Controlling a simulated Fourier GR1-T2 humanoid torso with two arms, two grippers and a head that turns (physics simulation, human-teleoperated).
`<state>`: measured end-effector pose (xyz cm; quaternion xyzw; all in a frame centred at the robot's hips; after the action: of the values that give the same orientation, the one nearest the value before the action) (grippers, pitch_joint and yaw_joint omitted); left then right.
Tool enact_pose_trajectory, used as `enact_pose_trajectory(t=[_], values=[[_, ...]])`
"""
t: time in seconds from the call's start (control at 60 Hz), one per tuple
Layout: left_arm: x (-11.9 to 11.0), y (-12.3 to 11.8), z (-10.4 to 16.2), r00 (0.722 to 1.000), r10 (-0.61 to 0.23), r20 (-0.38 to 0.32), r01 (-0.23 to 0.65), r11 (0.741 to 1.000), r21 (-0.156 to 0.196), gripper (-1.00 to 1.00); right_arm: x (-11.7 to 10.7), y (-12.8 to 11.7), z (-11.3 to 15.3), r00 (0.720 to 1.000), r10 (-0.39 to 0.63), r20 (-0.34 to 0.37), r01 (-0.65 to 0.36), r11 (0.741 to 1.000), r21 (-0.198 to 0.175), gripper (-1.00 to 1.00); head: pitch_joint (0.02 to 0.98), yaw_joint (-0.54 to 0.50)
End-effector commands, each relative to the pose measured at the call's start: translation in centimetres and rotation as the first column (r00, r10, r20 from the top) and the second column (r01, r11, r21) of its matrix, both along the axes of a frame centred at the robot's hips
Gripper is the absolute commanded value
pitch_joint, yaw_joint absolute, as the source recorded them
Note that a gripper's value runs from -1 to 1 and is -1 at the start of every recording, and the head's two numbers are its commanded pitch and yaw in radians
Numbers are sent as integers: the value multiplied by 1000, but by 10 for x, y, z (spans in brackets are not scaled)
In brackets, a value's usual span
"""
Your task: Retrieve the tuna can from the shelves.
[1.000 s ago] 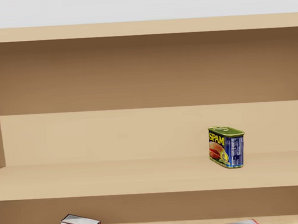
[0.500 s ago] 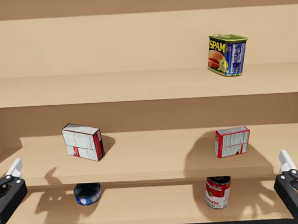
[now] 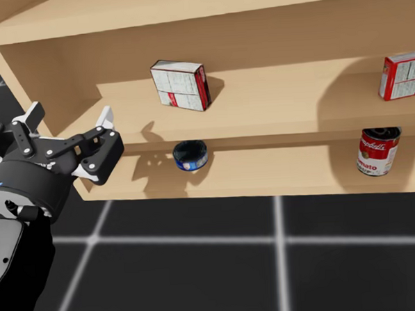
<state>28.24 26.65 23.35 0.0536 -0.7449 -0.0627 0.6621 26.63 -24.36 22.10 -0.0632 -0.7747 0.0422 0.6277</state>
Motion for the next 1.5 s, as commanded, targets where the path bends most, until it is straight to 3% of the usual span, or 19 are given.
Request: enact_pose_trajectory(t=[0.017,0.183,0.2,0.3,0.383,0.417,0.5,0.55,0.583,0.633,0.9,1.017,1.067,1.317,1.5], values=[[0,-2,0,1000,-6,0,6,1000,2,-1000,1,1,-1,1000,-3,-3,3,1000,-6,-1000,758,234],[-2,-10,0,999,-43,-24,43,999,-9,-1000,1,1,-1,1000,-4,-4,4,1000,-5,-1000,756,234],[-3,-12,1,998,-58,-38,57,998,-27,-1000,1,0,-1,1000,-5,-4,5,1000,-4,-1000,754,233],[-6,-20,2,996,-69,-50,67,997,-36,-1000,1,0,-1,1000,-4,-6,4,1000,0,-1000,743,229],[-10,-27,1,995,-67,-79,61,995,-74,-1000,2,0,-2,1000,-5,-9,5,1000,2,-1000,730,229],[-11,-30,-1,992,-74,-102,68,996,-61,-1000,2,-1,-2,1000,-8,-10,8,1000,2,-1000,730,231],[-18,-40,-7,974,-79,-214,54,991,-122,-1000,2,-2,-3,1000,-14,-13,14,1000,5,-1000,731,229],[-19,-44,-9,970,-96,-222,66,988,-140,-1000,2,-2,-3,1000,-17,-14,17,1000,5,-1000,731,226],[-22,-51,-12,976,-99,-193,75,989,-130,-1000,2,-3,-4,1000,-20,-17,20,1000,7,-1000,731,223],[-26,-57,-13,965,-118,-235,85,986,-146,-1000,3,-4,-5,1000,-22,-22,23,1000,6,-1000,732,222],[-36,-68,-33,946,-166,-279,123,979,-165,-1000,4,-6,-7,999,-28,-26,28,1000,10,-1000,731,217],[-28,-67,-47,940,-170,-296,117,975,-188,-1000,5,-6,-8,999,-23,-29,24,1000,17,-1000,730,217],[-25,-67,-50,941,-164,-296,114,977,-182,-1000,5,-6,-8,999,-22,-28,23,1000,15,-1000,730,218],[12,-68,-71,931,-171,-324,101,970,-222,-1000,5,-7,-8,999,-21,-27,22,1000,15,-1000,730,217],[37,-72,-81,923,-159,-351,91,975,-202,-1000,5,-6,-9,999,-21,-27,21,1000,15,-1000,724,216]])
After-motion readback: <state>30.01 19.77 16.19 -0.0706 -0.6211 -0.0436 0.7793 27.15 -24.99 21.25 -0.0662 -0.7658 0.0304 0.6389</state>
